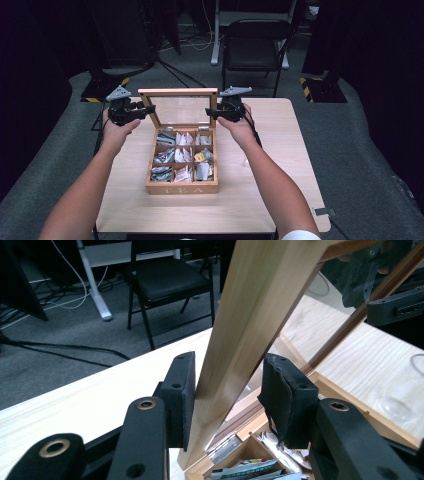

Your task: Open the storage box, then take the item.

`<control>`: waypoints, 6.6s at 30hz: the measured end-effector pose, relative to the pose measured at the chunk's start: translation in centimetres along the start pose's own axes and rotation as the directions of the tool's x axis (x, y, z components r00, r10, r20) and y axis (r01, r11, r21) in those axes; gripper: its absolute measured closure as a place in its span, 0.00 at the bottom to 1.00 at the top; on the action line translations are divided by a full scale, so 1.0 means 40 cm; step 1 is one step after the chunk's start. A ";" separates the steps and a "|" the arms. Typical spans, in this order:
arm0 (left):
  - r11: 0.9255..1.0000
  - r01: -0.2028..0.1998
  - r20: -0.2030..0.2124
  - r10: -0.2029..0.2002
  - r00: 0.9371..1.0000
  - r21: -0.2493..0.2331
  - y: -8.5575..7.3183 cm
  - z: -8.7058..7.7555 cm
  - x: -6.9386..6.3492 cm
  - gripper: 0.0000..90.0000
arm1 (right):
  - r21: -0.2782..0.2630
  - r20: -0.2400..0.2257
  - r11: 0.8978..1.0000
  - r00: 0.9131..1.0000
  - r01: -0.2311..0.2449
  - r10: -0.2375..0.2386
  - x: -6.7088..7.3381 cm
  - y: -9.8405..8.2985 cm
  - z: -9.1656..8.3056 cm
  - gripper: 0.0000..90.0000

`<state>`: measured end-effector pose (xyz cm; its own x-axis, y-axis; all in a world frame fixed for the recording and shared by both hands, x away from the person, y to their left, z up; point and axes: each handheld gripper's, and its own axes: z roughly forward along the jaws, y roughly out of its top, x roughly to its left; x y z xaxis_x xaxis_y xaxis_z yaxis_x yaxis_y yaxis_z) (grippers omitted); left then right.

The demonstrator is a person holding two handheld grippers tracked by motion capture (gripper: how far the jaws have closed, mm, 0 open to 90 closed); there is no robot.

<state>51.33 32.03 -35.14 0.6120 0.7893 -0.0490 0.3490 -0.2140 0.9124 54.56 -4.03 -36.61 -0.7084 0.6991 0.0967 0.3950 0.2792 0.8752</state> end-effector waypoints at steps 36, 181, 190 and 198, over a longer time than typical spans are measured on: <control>0.999 0.045 -0.051 -0.045 0.998 0.001 0.006 0.037 0.019 0.64 | 0.046 -0.001 0.999 1.000 -0.004 0.004 -0.045 -0.018 0.049 0.69; 0.994 0.075 -0.035 -0.072 0.997 0.077 -0.211 -0.127 -0.094 0.55 | 0.181 -0.127 0.981 0.990 0.075 -0.053 0.219 -0.245 -0.087 0.65; 0.992 0.092 -0.040 -0.089 0.995 0.085 -0.242 -0.128 -0.094 0.54 | 0.205 -0.123 0.978 0.992 0.034 -0.008 0.218 -0.266 -0.085 0.64; 0.990 0.096 -0.041 -0.092 0.995 0.099 -0.263 -0.137 -0.093 0.54 | 0.207 -0.123 0.978 0.992 0.028 -0.002 0.220 -0.279 -0.077 0.61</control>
<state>41.47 34.49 -42.31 0.5475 0.8287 -0.1163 0.4749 -0.1932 0.8586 42.11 -3.01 -44.08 -0.7759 0.6122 0.1522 0.4876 0.4289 0.7604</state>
